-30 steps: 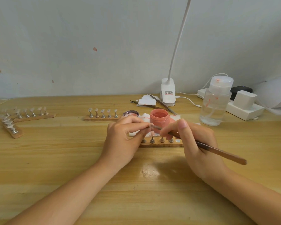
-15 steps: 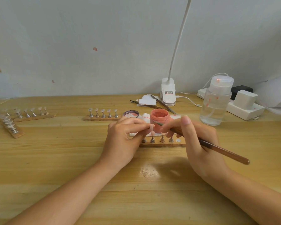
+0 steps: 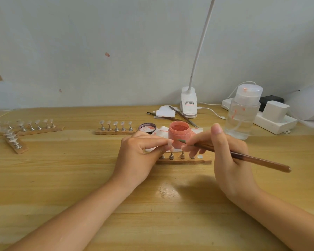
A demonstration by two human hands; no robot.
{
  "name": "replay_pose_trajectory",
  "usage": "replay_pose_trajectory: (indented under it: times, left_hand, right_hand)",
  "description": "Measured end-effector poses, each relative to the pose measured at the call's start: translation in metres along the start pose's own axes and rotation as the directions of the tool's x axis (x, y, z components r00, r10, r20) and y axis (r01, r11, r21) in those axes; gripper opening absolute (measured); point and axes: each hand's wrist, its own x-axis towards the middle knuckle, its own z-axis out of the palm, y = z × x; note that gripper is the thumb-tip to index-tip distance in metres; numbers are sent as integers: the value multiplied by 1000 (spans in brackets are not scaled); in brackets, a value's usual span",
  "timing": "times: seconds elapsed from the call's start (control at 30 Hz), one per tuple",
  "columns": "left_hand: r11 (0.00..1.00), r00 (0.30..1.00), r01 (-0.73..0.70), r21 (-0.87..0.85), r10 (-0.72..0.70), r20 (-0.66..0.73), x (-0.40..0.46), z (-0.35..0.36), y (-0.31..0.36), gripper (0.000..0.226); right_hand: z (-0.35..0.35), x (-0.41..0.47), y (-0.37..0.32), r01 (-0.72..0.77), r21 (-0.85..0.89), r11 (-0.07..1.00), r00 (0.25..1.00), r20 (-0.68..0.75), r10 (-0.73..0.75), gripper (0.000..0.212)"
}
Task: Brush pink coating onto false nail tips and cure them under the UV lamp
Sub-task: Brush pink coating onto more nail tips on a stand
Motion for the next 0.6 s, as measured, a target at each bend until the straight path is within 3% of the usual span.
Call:
replay_pose_trajectory:
  times: [0.13,0.27,0.4,0.53,0.6]
  left_hand:
    - [999,999,36,-26,-36,-8,0,1,0,24]
    - [998,999,54,-42,-54,-1,0,1,-1,24]
    - [998,998,56,-39,-56,-4,0,0,0,25]
    - [999,999,44,-27,-43,5,0,0,1,24]
    - [999,999,41,-20,-41,9,-1,0,2,23]
  right_hand:
    - [0,0,-1,-83,35,996,997,14,82,51]
    - [0,1,-1,-14,13,1000,1000,-9,14,48]
    - [1,0,-1,-92,20,996,995,23,92,51]
    - [1,0,-1,-4,-22,1000,1000,15,4,51]
    - [1,0,0,-36,-23,999,999,26,36,49]
